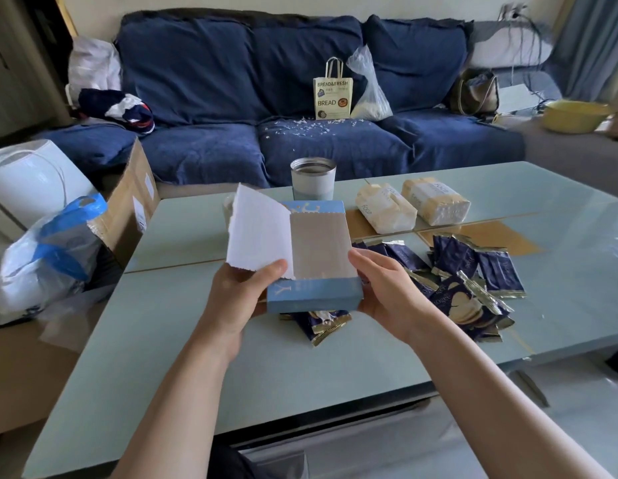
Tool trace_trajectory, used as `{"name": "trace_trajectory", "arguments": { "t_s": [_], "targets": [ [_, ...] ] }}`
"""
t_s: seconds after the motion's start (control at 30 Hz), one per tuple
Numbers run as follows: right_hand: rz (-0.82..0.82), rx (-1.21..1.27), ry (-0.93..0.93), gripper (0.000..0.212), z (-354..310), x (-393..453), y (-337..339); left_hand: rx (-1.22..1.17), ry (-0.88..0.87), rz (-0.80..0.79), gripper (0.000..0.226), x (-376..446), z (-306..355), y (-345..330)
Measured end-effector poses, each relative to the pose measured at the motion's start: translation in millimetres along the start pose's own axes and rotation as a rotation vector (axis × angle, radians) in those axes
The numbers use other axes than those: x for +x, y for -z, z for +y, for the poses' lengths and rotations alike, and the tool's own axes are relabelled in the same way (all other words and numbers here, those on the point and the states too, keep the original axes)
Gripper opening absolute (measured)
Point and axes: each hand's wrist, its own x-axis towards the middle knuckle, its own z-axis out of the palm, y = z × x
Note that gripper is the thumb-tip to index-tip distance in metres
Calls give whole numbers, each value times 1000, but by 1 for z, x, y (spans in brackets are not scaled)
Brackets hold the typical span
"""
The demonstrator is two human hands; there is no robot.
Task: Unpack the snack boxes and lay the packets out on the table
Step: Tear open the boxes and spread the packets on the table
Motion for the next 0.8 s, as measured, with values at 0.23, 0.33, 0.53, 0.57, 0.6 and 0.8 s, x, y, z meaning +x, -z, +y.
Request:
{"name": "trace_trajectory", "arguments": {
  "t_s": [0.23,0.33,0.53,0.57,0.6,0.8],
  "targets": [
    [19,62,0,21,-4,-3,12,-117,43,-255,68,-1,5,-4],
    [7,50,6,21,-4,-3,20,-182,93,-224,50,0,5,-13],
    [-31,-3,-27,23,-5,-6,21,-126,93,-19,69,3,-1,-34],
    [-27,20,-37,22,-6,-7,22,-113,96,5,70,3,-1,-36],
    [-19,65,-56,25,-8,-8,24,-103,102,20,67,4,-2,-38],
    [24,115,-82,57,-15,-20,56,-27,64,61,55,4,-8,-73]
  ]
}}
